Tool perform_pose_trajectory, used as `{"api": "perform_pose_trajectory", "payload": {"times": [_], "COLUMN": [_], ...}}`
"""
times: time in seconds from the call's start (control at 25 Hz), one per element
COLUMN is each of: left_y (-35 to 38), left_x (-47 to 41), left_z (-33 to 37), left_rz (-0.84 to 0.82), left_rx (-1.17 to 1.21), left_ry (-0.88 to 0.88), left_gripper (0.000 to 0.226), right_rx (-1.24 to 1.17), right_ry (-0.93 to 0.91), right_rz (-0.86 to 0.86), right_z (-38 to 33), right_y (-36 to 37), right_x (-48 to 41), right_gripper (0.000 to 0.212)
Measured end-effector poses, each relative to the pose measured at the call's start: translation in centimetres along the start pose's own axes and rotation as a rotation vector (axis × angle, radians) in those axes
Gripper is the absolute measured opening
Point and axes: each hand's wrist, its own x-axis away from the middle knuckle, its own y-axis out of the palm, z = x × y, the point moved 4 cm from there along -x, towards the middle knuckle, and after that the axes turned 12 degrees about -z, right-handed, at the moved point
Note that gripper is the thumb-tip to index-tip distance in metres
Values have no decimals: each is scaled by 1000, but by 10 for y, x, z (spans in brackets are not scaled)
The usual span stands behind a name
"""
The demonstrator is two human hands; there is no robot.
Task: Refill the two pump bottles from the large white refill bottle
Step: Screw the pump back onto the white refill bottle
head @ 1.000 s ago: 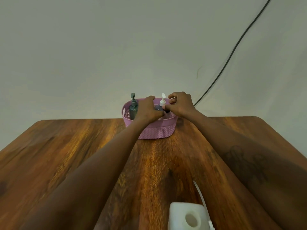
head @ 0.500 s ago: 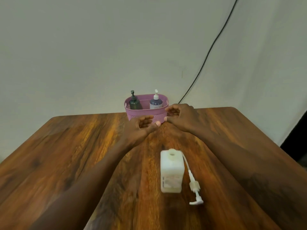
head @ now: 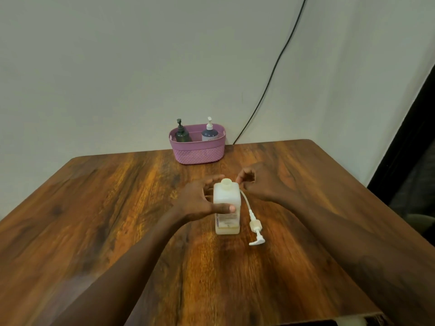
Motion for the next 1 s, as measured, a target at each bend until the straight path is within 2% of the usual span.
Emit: {"api": "perform_pose_trajectory", "payload": {"times": [0.16,0.4,0.6,0.68,0.76,0.88,1.0], "left_y": [10,8,-2,-9,-18,-32,-37], "left_x": [4,8,23,30,38,46,48], "left_z": [-1,-3,-4,-4,-4,-8,-11], "left_rz": [75,90,233,294,367,475,499], "left_rx": [27,38,2,-16,-57,-86,-189], "left_ry": [18,9,-7,-5,-4,-71,-145], "left_gripper": [82,87,89,91,88,85,87], "right_rx": [173,418,523,461,298,125,-160], "right_ry": [-43,-56,-83,-100,-145,-249,-261], "right_rz": [-180,-622,-696,-560,-311,-13,180], "right_z": [9,25,23,12,-6,-40,-66], "right_y": [15,50,57,46,24,-5,-24], "right_x": [23,35,33,31,29,30,27], "right_gripper": [24,45,43,34,30,34,42]}}
